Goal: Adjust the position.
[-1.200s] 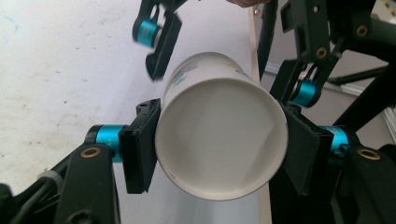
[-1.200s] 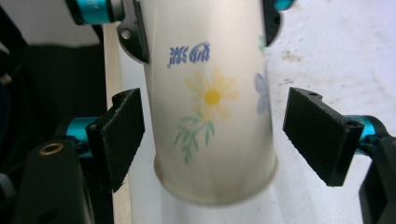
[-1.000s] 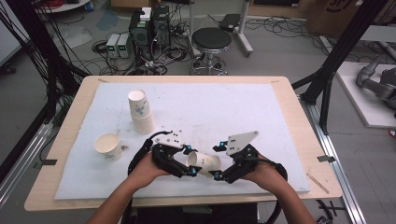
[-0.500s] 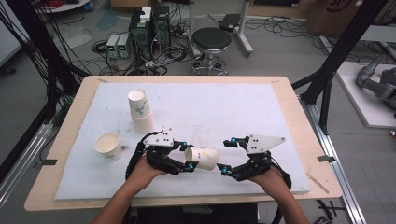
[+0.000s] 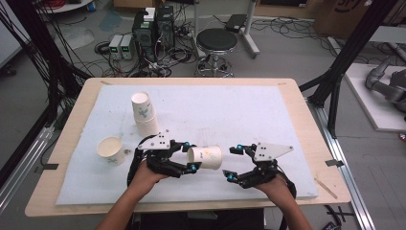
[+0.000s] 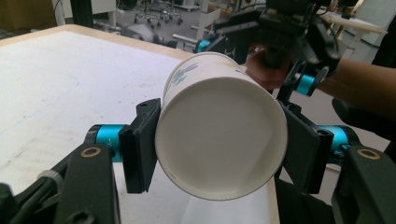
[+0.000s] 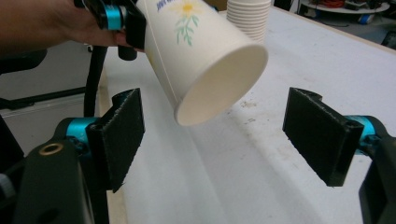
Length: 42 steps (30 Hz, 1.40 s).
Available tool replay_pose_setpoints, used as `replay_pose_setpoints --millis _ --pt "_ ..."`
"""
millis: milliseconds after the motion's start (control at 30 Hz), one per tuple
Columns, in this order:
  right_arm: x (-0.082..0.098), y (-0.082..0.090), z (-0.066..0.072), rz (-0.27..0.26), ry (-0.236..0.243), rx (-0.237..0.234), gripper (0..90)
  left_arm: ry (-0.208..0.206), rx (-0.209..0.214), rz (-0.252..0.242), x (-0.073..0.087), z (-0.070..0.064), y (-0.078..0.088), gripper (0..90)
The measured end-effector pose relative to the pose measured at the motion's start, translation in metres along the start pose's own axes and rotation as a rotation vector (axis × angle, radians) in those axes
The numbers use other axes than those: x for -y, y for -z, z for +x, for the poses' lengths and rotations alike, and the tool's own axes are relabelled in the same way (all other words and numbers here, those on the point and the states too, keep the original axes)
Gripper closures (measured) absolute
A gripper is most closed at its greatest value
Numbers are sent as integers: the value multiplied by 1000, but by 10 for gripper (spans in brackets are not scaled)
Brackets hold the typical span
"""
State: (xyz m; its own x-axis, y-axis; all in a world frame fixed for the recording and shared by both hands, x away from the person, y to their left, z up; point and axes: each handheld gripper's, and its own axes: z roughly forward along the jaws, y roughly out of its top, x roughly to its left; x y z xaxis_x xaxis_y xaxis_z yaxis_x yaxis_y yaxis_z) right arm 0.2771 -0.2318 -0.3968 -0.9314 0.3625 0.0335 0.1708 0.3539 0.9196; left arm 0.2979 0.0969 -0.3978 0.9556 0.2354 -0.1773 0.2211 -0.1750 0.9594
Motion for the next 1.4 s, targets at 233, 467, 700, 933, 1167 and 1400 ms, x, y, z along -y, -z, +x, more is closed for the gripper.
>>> replay_pose_setpoints --millis 233,467,700,933,1167,1400 --pt "3 -4 -1 -8 -13 -28 212 -13 29 -33 -3 -2 3 362" --pt "2 -6 0 -26 -9 -62 212 -19 83 -59 -6 -5 3 361" --pt "-1 -10 2 -40 -9 -104 212 -16 131 -55 -6 -8 -4 360" --pt "-1 -9 1 -91 -24 -154 235 -7 159 -70 -5 -8 -8 361" --pt "1 -6 -1 -156 -32 -186 261 18 187 -112 -4 -7 -7 363" --pt "1 -4 -1 -196 -25 -194 300 20 194 -123 -3 -7 -6 368"
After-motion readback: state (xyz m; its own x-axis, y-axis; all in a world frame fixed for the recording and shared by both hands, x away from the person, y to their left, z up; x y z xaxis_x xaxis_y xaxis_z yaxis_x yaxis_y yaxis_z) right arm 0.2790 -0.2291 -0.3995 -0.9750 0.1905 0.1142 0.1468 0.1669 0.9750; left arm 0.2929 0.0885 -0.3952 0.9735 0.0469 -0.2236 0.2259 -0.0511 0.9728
